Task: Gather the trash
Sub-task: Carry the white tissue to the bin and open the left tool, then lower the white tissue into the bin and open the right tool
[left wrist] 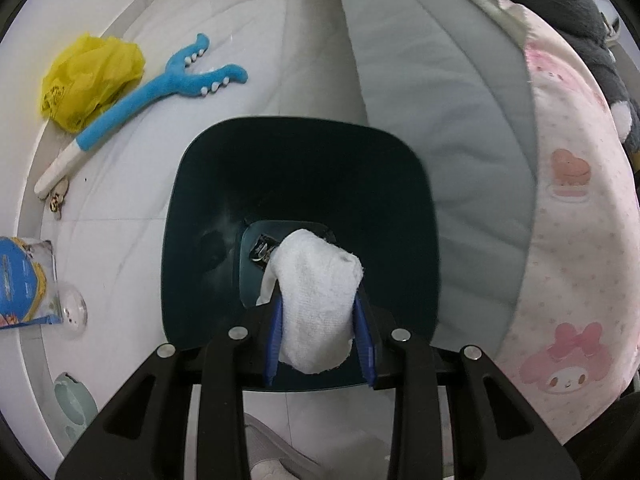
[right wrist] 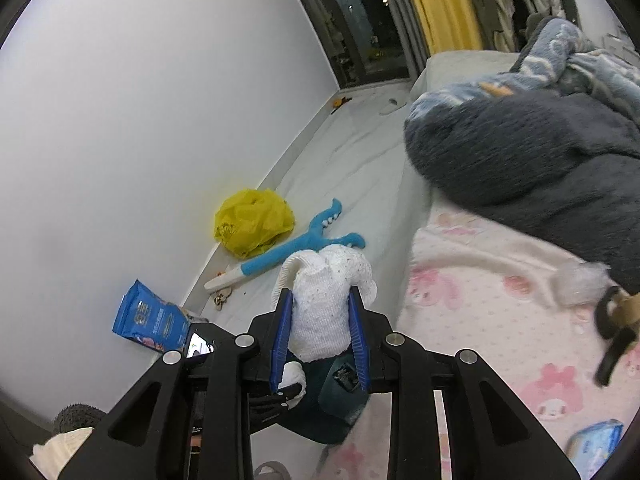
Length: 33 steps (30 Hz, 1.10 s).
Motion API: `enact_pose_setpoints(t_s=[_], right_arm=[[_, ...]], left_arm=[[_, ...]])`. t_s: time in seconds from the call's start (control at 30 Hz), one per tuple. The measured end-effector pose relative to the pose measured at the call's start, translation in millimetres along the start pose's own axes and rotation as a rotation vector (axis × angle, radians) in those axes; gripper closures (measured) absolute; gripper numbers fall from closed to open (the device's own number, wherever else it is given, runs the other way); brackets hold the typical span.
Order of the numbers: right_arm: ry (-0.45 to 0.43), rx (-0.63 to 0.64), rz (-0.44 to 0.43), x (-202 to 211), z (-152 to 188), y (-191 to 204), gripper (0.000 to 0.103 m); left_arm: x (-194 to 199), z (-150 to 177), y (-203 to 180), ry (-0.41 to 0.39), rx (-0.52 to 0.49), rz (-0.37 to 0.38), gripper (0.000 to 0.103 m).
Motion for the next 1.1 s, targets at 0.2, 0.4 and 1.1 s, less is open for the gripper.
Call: enact_pose_setpoints(t_s=[0.2, 0.4, 1.1], right_arm=[[0.072, 0.019, -0.002, -34.7, 9.3, 19.5, 0.075], [0.141, 0.048, 0.007, -69.0, 23.2, 33.6, 0.075], [0.361, 0.042, 0.055, -188.0, 81.6, 51.6, 0.075]], left_arm=[[-1.3, 6.3, 21.9, 0.021, 0.036, -0.008, 0.065], [15.0, 6.0, 42.8, -0.025, 0.073, 0.016, 0.042], [105.4, -2.7, 94.6, -0.3, 0.094, 0.009, 0.023]])
Point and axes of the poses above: each gripper's, at about its wrist camera, not at the fingertips, and x roughly against the way its jaws point, y to its left, z to its underside, the point moved 6 cm from there along -x, roughly the way its jaws point
